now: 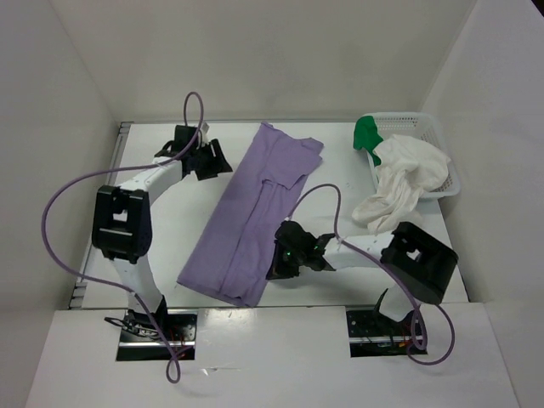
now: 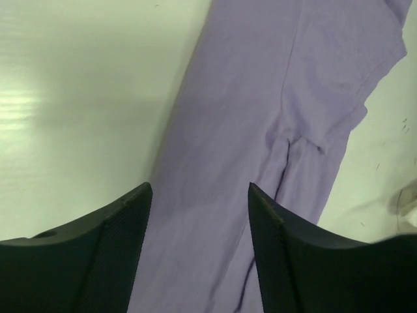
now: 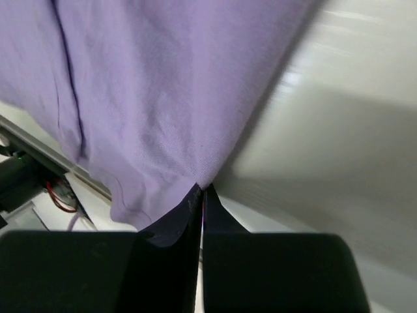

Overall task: Fold and stack the t-shirts
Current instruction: Rotate the tshirt 90 degrees

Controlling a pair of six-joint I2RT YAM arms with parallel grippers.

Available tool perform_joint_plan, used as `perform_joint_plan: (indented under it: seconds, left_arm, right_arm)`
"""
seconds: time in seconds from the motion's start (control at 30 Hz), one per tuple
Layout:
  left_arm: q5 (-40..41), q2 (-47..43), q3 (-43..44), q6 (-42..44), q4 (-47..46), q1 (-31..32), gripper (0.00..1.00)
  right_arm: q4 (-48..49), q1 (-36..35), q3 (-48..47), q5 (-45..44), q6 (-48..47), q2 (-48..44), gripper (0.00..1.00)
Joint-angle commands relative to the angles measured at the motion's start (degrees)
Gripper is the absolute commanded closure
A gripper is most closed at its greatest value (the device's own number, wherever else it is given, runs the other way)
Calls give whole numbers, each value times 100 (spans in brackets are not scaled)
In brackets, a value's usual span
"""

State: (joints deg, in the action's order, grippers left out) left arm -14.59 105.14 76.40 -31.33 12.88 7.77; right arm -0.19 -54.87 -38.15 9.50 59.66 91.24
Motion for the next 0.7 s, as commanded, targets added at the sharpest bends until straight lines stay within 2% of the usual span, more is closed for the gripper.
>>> perform_joint_plan:
  seconds: [0.0, 0.07, 0.2, 0.37, 0.4, 0.47, 0.53, 0.63, 0.67]
  left_arm:
    - [26, 655, 864, 267, -287, 260, 31]
    - [245, 1173, 1270, 434, -287, 365, 29]
    - [308, 1982, 2122, 496, -383, 418, 23]
    - [368, 3283, 3651, 715, 2, 418, 25]
    - [421, 3459, 4185, 768, 99, 479, 28]
    - [483, 3960, 4671, 821, 353, 480, 32]
    - [483, 4311, 5015, 822, 408, 480, 41]
    - [142, 4698, 5525, 707, 408, 480, 56]
    - [-16, 4769, 5639, 647, 408, 480, 66]
  right_arm:
    - [-719, 309, 351, 87, -270, -667, 99]
    - [-955, 363, 405, 87, -271, -870, 99]
    - [-1211, 653, 546, 87, -384, -1354, 63]
    - [-1545, 960, 440, 149, -385, -1969, 61]
    - [-1615, 1030, 440, 227, -385, -2039, 61]
    - [-1694, 1031, 440, 228, -385, -2232, 61]
    - [-1695, 1084, 440, 280, -323, -2347, 61]
    - [-1695, 1137, 440, 281, -201, -2479, 61]
    - [-1695, 1137, 501, 281, -200, -2480, 61]
